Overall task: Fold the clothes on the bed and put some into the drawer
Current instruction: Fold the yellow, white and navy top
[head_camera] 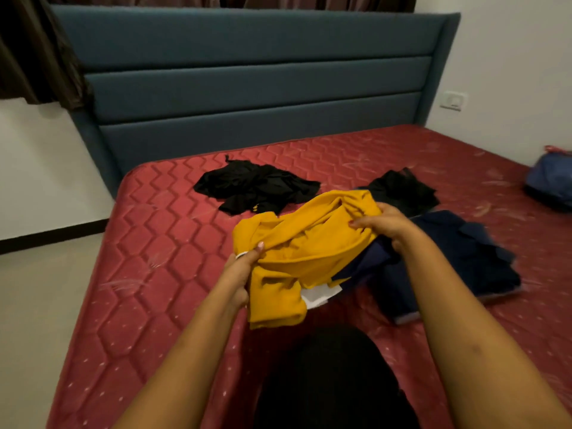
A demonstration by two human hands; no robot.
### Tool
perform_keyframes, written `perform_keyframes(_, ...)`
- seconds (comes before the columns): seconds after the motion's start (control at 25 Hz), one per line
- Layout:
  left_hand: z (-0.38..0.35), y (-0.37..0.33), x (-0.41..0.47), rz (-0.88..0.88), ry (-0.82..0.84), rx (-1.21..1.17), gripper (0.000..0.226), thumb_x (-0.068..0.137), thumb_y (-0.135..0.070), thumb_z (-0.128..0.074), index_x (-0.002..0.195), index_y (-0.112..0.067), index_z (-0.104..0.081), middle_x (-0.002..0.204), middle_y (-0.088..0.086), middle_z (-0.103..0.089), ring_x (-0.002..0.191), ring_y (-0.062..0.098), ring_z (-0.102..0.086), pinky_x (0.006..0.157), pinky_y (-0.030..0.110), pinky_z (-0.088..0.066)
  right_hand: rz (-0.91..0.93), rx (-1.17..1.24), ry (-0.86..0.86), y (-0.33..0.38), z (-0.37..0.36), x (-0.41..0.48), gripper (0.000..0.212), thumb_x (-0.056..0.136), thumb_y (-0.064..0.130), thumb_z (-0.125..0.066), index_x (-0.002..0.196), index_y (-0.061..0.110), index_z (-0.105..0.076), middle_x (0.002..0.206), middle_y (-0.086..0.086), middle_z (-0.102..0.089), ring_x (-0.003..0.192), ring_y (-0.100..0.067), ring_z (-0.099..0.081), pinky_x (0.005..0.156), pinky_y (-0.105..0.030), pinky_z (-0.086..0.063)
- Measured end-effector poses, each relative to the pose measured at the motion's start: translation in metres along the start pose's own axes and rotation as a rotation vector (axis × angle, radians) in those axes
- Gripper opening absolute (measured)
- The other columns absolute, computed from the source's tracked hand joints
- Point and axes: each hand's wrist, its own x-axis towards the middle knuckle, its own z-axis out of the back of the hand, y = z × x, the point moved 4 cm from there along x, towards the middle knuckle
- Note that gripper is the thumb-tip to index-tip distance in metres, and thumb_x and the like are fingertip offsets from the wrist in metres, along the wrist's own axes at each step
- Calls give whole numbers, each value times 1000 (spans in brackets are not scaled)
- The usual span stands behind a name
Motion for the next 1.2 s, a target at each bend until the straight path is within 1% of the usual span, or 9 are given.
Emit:
perform_keyframes(0.16, -130, 35, -45, 26, 216, 38, 36, 84, -33, -71, 115, -17, -61, 110, 14, -69, 100, 32, -66, 87, 53, -53, 15, -118, -117, -1, 128, -29, 48, 73, -3, -77, 116, 9, -60, 107, -10, -65, 74, -13, -60, 60, -24, -53)
perform_keyframes(0.28, -204, 97, -81, 183, 315, 10, 31, 83, -30, -72, 108, -23, -55, 111, 9, -67, 99, 30, -64, 88, 52, -52, -79, -219, -267, -42, 211, -52, 52, 72, -10, -75, 120, 1, -58, 108, -16, -63, 73, -15, -57, 59, -29, -47)
perform_keyframes(0.48, -262, 191, -131, 448, 465, 223, 16, 95, -31, -56, 108, -29, -46, 105, 0, -57, 91, 21, -57, 70, 41, -53, -351, -318, -445, -145, 300, -88, 72, 66, -9, -80, 133, -1, -51, 121, -21, -61, 99, -27, -58, 82, -38, -48)
perform_keyframes(0.6, -266, 227, -142, 448, 509, 543, 30, 94, -33, -54, 120, -22, -46, 114, 8, -56, 96, 26, -58, 77, 42, -53, -525, -473, -459, -199, 319, -104, 85, 69, 3, -83, 143, 6, -42, 137, -21, -51, 122, -35, -52, 97, -41, -45)
perform_keyframes(0.68, -257, 239, -132, 297, 407, 856, 55, 89, -34, -61, 134, -15, -37, 129, 11, -49, 112, 29, -54, 93, 42, -49, -591, -616, -548, -227, 319, -111, 73, 75, 18, -77, 141, 18, -45, 138, -18, -50, 124, -37, -49, 103, -46, -42)
perform_keyframes(0.76, -257, 225, -123, -178, 290, 1287, 74, 86, -36, -62, 145, -15, -23, 145, 6, -31, 131, 28, -36, 107, 38, -36, -551, -783, -750, -235, 307, -116, 58, 84, 19, -62, 138, 28, -45, 143, -11, -43, 130, -35, -40, 110, -50, -29)
perform_keyframes(0.88, -284, 204, -131, -743, 437, 1468, 77, 90, -30, -53, 153, -19, -10, 158, 3, -13, 145, 25, -12, 116, 42, -19, -290, -960, -916, -226, 258, -113, 55, 92, 17, -48, 145, 28, -37, 155, -4, -28, 142, -28, -21, 113, -54, -11)
perform_keyframes(1.0, -312, 228, -131, -784, 713, 1534, 75, 95, -38, -45, 154, -21, -2, 162, 0, 1, 149, 22, 7, 120, 46, -2, -324, -983, -778, -244, 220, -99, 52, 99, 43, -35, 150, 30, -28, 160, -2, -17, 147, -28, -6, 114, -57, 0)
perform_keyframes(1.2, -318, 266, -97, -656, 808, 1796, 102, 76, -83, -19, 153, -24, 9, 161, 0, 12, 147, 21, 17, 116, 46, 9, -486, -975, -592, -271, 222, -81, 64, 95, 63, -18, 153, 35, -14, 162, -1, 1, 147, -32, 8, 112, -63, 9)
